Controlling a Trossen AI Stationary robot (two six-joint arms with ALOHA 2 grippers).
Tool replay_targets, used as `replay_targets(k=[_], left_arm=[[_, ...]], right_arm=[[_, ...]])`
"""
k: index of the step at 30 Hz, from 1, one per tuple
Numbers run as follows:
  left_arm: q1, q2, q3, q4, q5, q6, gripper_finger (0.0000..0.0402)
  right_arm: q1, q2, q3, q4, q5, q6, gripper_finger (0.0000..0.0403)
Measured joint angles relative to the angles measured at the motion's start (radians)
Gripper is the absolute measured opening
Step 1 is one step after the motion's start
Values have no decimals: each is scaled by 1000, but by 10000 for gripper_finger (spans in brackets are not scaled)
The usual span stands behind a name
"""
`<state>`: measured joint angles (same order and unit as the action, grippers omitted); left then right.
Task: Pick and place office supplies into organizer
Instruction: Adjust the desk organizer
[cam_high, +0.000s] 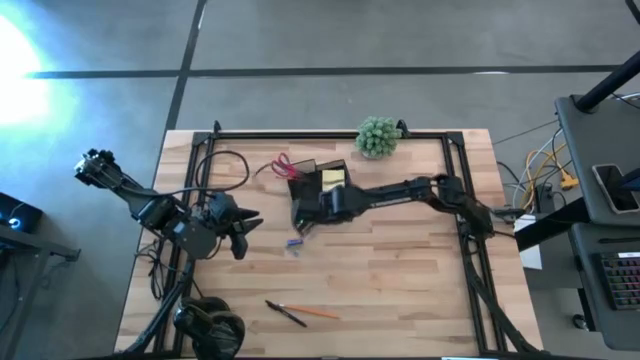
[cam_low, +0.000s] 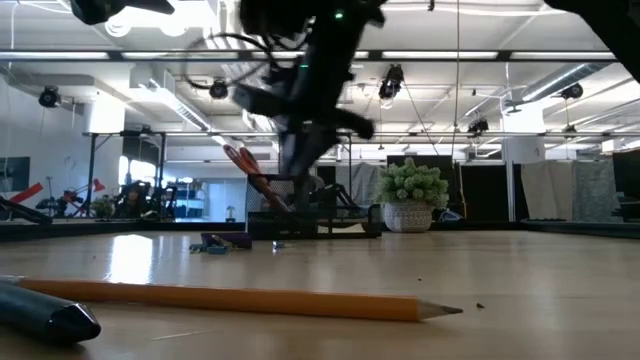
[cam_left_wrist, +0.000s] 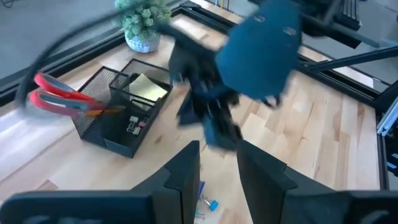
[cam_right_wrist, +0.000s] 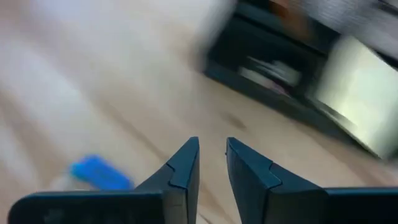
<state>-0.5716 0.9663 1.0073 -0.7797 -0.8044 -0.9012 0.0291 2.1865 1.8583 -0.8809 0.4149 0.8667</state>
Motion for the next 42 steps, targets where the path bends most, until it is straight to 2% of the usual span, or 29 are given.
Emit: replay_targets(k=[3,5,9,11,15,21,32,37,42], left_arm=[[0,0,0,1,-12,0,93],[0,0,0,1,-14,0,93],[0,0,0,1,-16,0,93],[0,0,0,2,-16,-3,93],[0,0,0,2,-16,-8,93],[0,0,0,4,-17,-8,93],[0,0,0,13,-42,-11,93],[0,0,0,13,-42,-11,93],[0,0,0,13,-42,-11,93]], right_arm=[[-43,-38,-27,-92,44,94,69],[-76,-64,-38,-85,81,64,69],[-181,-82,-38,-61,76,-3,68],[-256,-75,-40,-28,39,-17,68],[-370,-47,-40,91,-105,-115,68],[-446,22,-41,118,-141,-130,68],[-458,75,-37,146,-157,-180,68],[-444,75,-37,125,-209,-183,68],[-399,68,-37,57,-202,-118,68]])
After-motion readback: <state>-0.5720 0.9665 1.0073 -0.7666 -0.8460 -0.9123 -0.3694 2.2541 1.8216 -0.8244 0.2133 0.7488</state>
